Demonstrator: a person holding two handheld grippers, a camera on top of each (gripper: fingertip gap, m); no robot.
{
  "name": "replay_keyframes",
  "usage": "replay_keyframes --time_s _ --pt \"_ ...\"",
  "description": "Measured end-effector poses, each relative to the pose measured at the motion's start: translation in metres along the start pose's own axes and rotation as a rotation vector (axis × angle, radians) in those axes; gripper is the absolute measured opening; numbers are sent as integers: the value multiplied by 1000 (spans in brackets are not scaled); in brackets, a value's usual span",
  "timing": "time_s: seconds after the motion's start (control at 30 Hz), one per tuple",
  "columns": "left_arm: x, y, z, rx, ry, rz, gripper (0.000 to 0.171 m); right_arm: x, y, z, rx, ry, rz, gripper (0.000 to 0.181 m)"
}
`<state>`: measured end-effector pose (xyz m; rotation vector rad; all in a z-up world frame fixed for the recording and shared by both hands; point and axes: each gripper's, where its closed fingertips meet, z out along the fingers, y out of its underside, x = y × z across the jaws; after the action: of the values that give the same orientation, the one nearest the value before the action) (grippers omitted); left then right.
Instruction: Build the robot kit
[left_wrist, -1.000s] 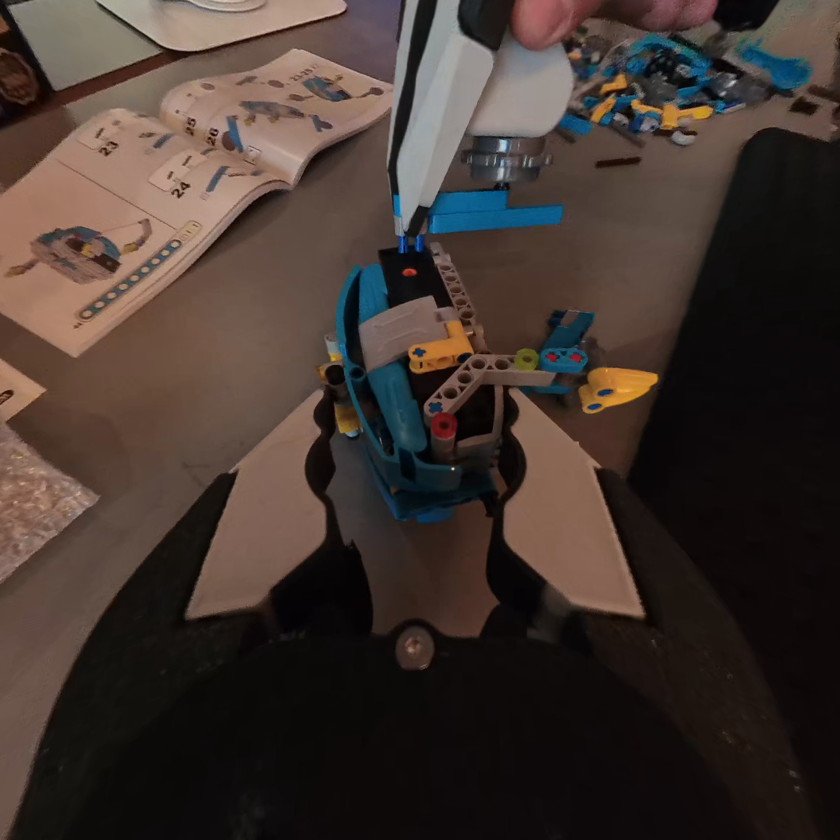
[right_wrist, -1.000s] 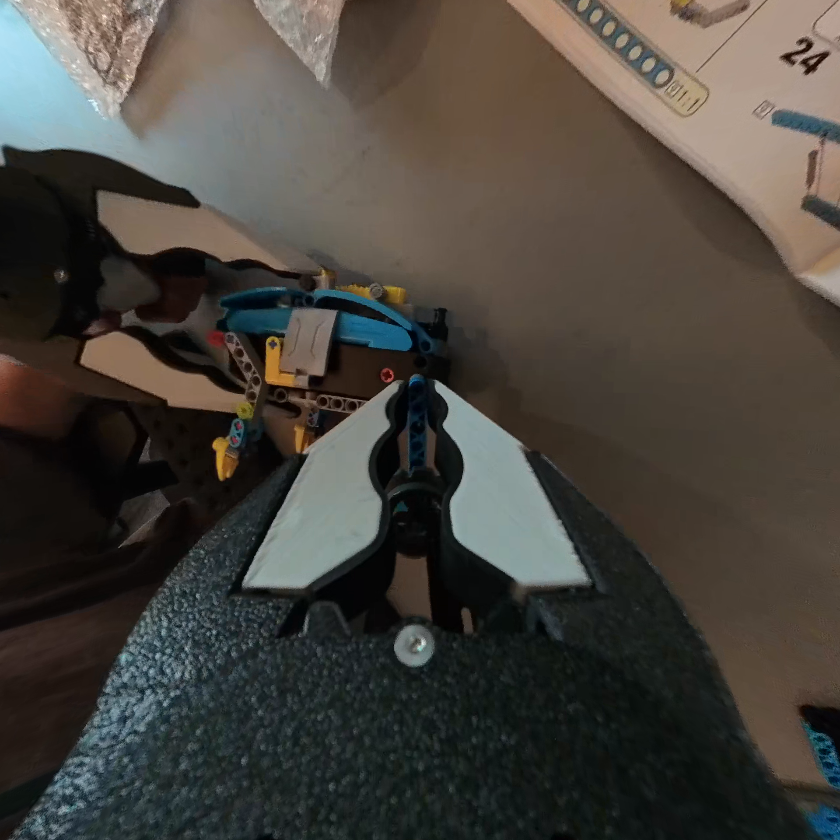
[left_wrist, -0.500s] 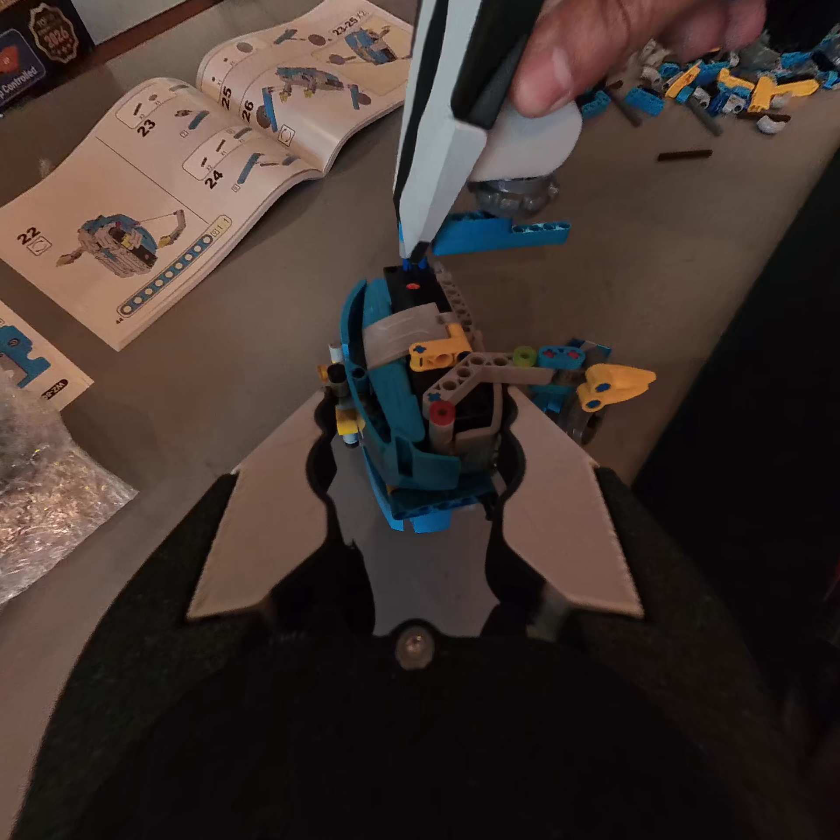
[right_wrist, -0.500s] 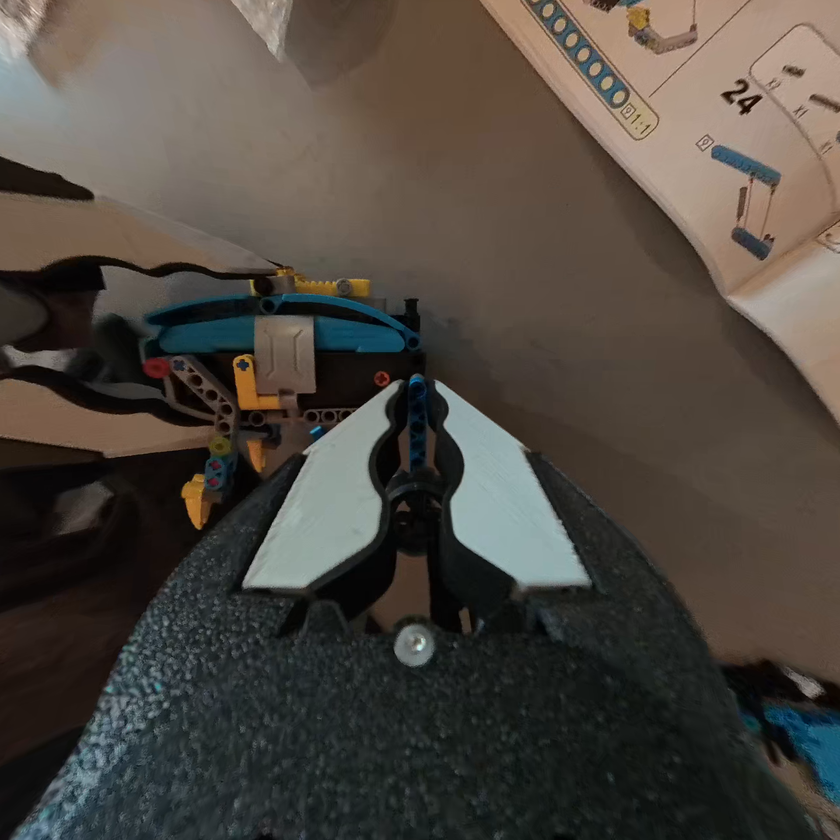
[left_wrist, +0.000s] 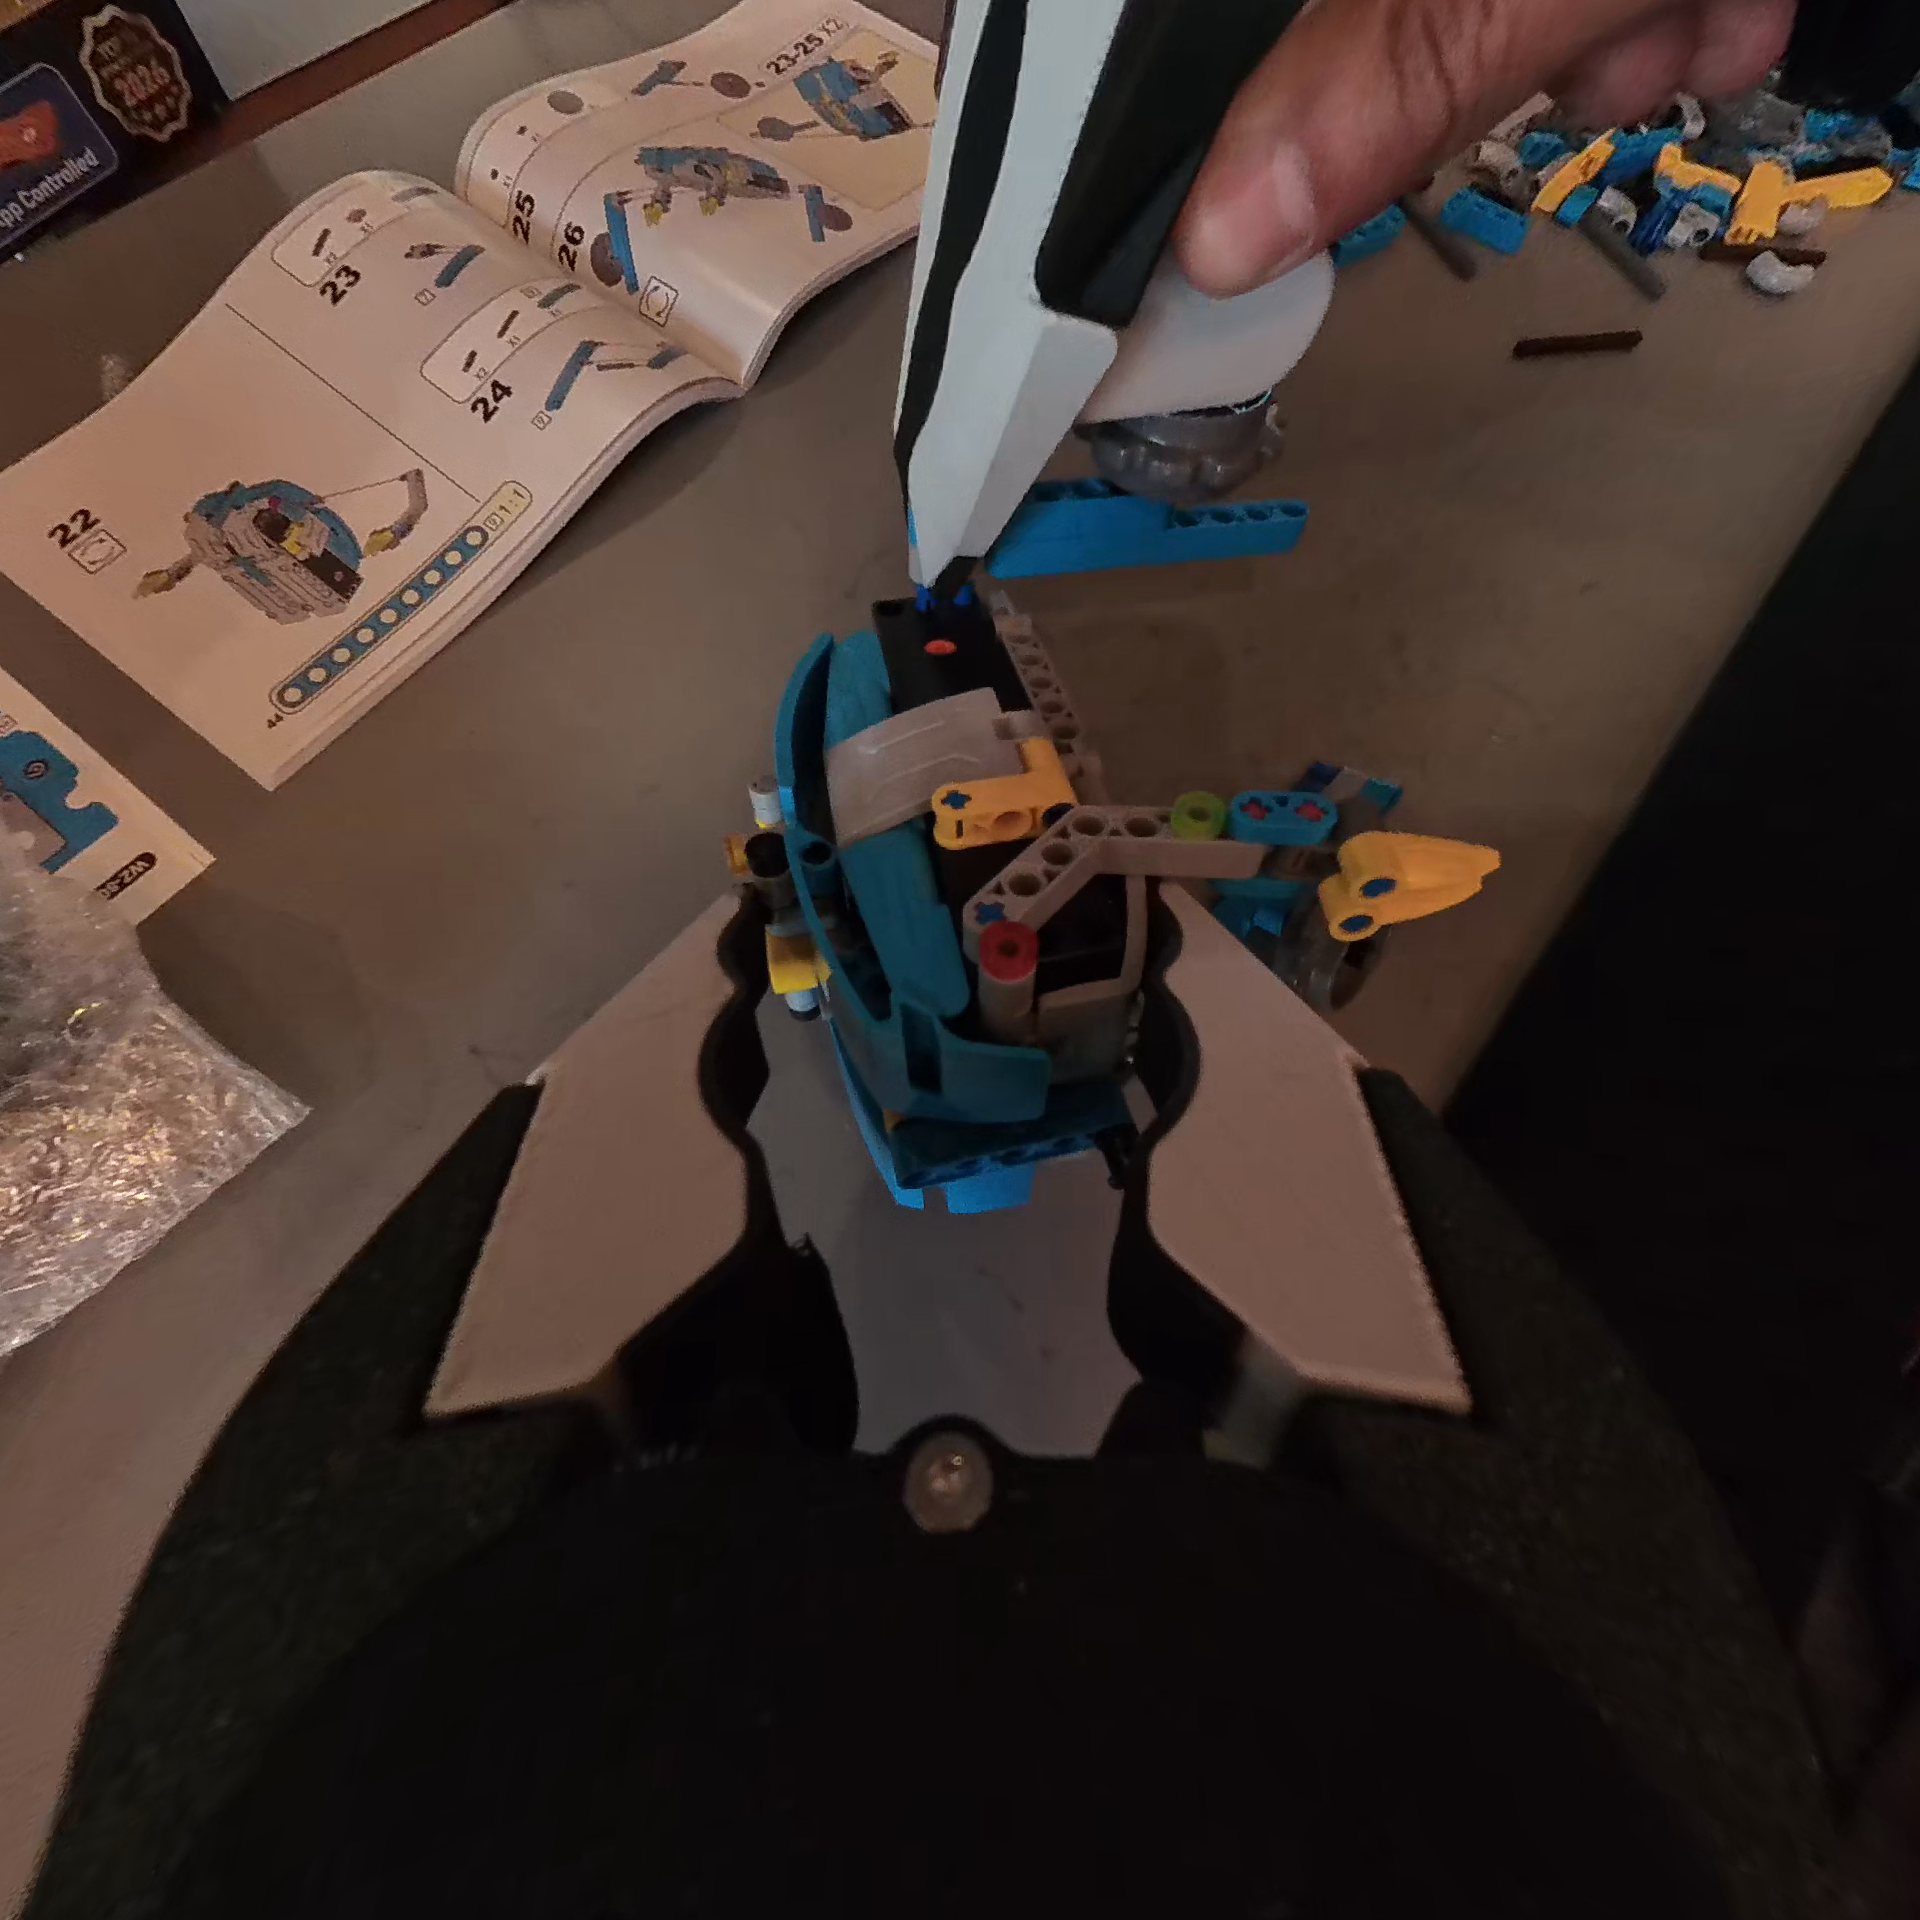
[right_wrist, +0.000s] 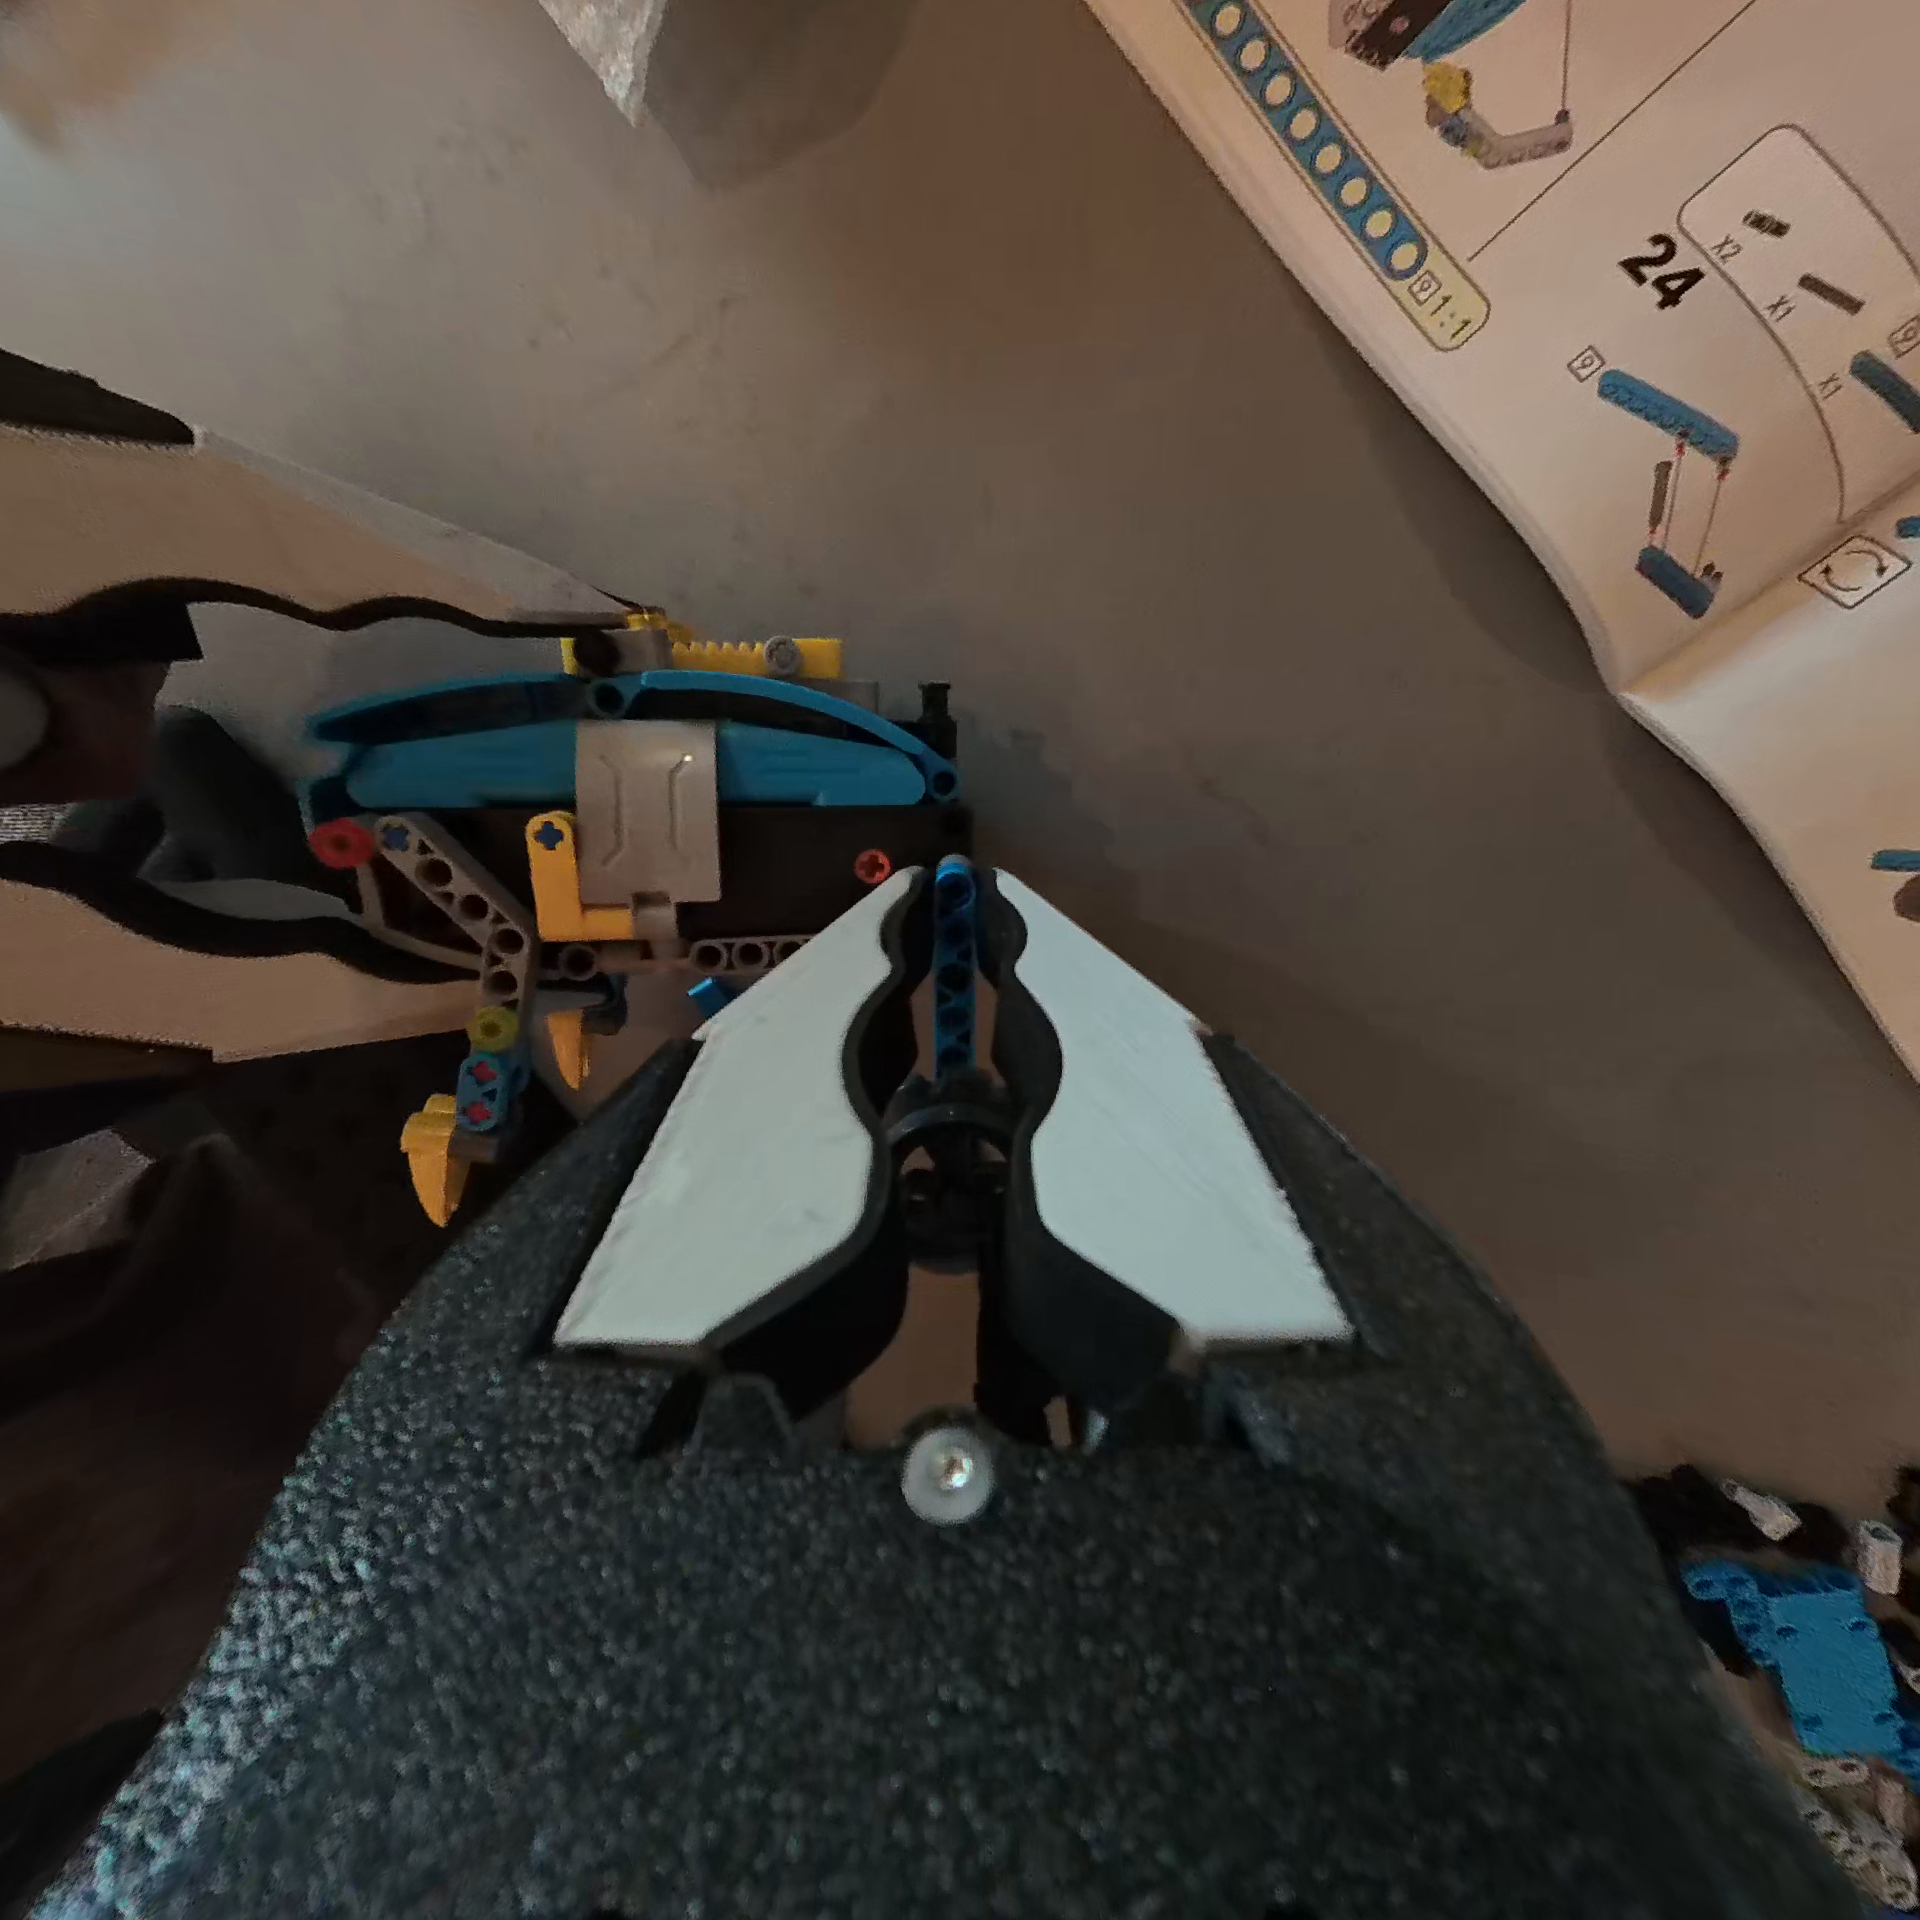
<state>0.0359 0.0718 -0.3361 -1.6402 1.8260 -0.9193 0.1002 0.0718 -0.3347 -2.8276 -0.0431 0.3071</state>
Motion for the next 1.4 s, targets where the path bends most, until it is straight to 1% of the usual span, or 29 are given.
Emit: replay_keyframes --time_s 0.1,0.2,0.27,0.37,0.4,0.57,0.73,0.83,0.9,0.97,1.03,1.1,1.13,1.2,1.23,1.27,1.33,1.4 --pt "0 -3 0 5 -2 1 71 2 1 0 -40 6 -27 8" --pt "0 -5 1 8 2 -6 71 2 1 2 -114 37 -100 8" --pt "-1 -4 1 9 0 -6 71 2 0 2 -127 -11 -65 7" --pt "0 -2 0 21 0 -2 72 0 0 2 -76 -120 21 7" --pt "0 -2 0 29 1 -5 71 0 0 1 -57 -135 41 8" --pt "-1 -9 1 43 -3 -17 71 4 0 2 -25 -57 65 7" --pt "1 -5 1 37 -11 11 71 3 2 0 -14 -84 100 8" --pt "1 2 5 21 -2 3 70 -6 0 -5 19 -136 82 21" --pt "2 7 9 12 10 -13 70 -15 -1 -6 44 -210 94 19" --pt "2 9 12 10 16 -19 70 -7 6 0 31 -174 90 7" --pt "0 10 13 11 13 -17 70 -7 0 -6 95 -194 62 5" --pt "0 11 13 13 14 -7 70 -8 -13 -25 221 -240 45 6" --pt "-1 11 12 15 14 -1 70 -7 -15 -35 270 -262 37 9" --pt "-3 12 12 27 15 10 70 -4 -8 -47 334 -278 -27 18" --pt "-4 12 11 34 18 11 71 -2 0 -49 356 -264 -85 19" --pt "-6 12 11 39 19 9 71 -1 13 -46 358 -242 -153 25" --pt "-11 12 10 50 13 18 71 2 40 -28 335 -162 -251 31" --pt "-16 13 9 58 17 15 71 -7 62 -6 322 -147 -283 36"
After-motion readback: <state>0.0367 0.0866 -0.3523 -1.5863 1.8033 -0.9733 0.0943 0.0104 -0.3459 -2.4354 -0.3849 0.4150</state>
